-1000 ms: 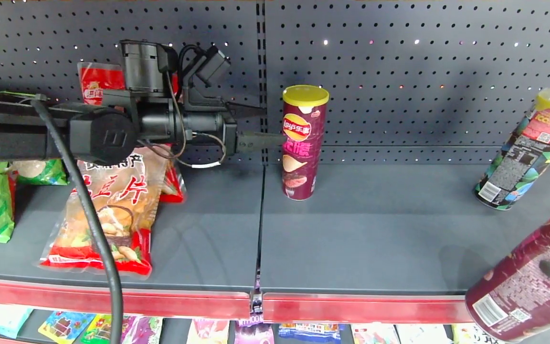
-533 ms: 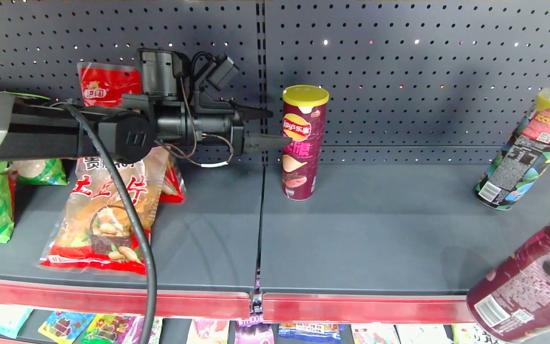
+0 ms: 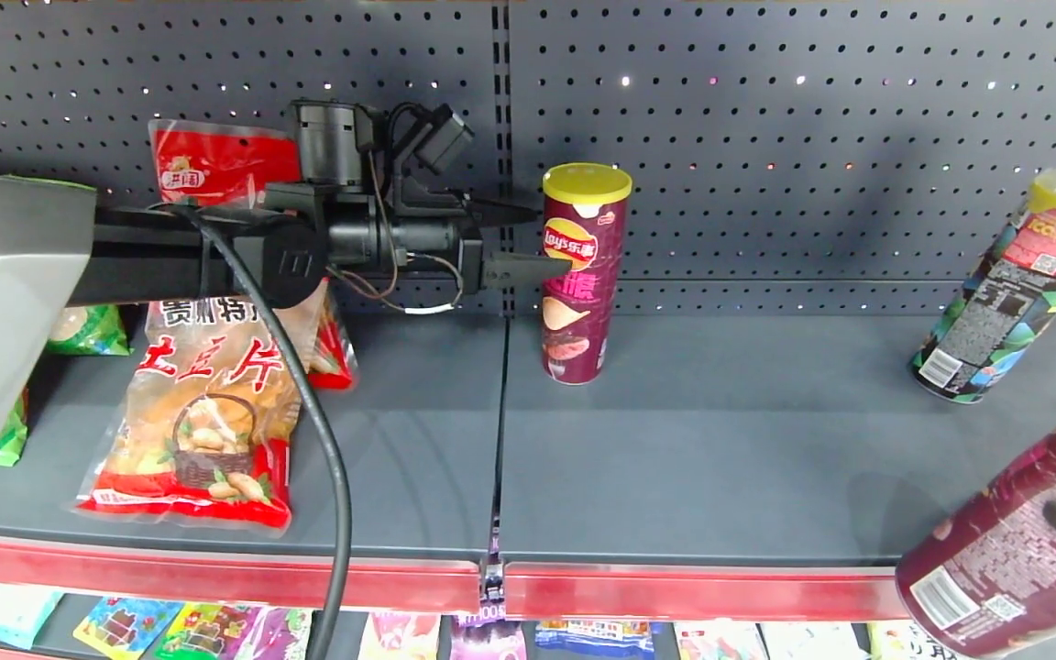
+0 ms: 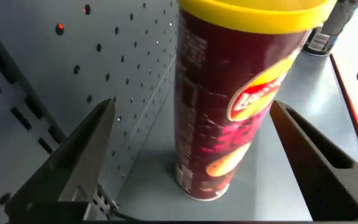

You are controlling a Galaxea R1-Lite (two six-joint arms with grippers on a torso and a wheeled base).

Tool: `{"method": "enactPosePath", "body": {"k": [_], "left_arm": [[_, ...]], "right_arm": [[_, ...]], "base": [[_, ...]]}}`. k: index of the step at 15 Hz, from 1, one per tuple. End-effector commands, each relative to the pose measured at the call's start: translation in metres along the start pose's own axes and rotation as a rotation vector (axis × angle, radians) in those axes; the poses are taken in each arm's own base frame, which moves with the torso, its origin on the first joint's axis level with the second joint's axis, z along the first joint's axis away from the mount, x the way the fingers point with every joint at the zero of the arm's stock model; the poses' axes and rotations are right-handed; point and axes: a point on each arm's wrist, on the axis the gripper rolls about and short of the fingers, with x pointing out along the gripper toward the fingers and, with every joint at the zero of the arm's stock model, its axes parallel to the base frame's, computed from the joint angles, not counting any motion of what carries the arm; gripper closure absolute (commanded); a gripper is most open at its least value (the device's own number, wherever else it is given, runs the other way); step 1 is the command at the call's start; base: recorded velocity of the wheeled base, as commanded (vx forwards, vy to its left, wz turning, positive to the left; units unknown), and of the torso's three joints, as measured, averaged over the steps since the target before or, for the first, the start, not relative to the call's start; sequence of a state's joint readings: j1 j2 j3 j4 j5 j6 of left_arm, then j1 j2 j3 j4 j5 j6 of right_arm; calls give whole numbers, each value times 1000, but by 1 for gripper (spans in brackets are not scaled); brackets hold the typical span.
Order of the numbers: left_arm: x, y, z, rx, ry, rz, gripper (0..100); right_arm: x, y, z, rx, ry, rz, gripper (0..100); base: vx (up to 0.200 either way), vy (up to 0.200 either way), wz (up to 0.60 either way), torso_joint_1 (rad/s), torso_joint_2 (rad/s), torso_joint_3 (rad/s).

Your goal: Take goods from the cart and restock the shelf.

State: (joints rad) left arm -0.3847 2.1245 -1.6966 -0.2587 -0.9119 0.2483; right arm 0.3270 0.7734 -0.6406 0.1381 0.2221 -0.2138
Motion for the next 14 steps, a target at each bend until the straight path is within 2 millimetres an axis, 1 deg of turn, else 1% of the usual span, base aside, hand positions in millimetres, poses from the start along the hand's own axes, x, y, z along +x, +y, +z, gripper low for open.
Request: {"method": "enactPosePath", "body": {"k": [1,3,6,14], "left_arm": [[3,0,-3,-3,0,-12,0],[7,-1,-5,-8,4,-22,0],[18,-10,-4,-9,1,-53,0],[18,-10,-6,-43,11,-44,0]], "right_arm": [[0,0,-1,2,2,2,100],[0,0,-1,3,2,0,100],[0,0,-1,3,2,0,100],[0,0,-1,3,5,1,100]], "base": [[0,0,0,0,0,0],[0,0,0,0,0,0],[0,0,0,0,0,0],[0,0,0,0,0,0]]}}
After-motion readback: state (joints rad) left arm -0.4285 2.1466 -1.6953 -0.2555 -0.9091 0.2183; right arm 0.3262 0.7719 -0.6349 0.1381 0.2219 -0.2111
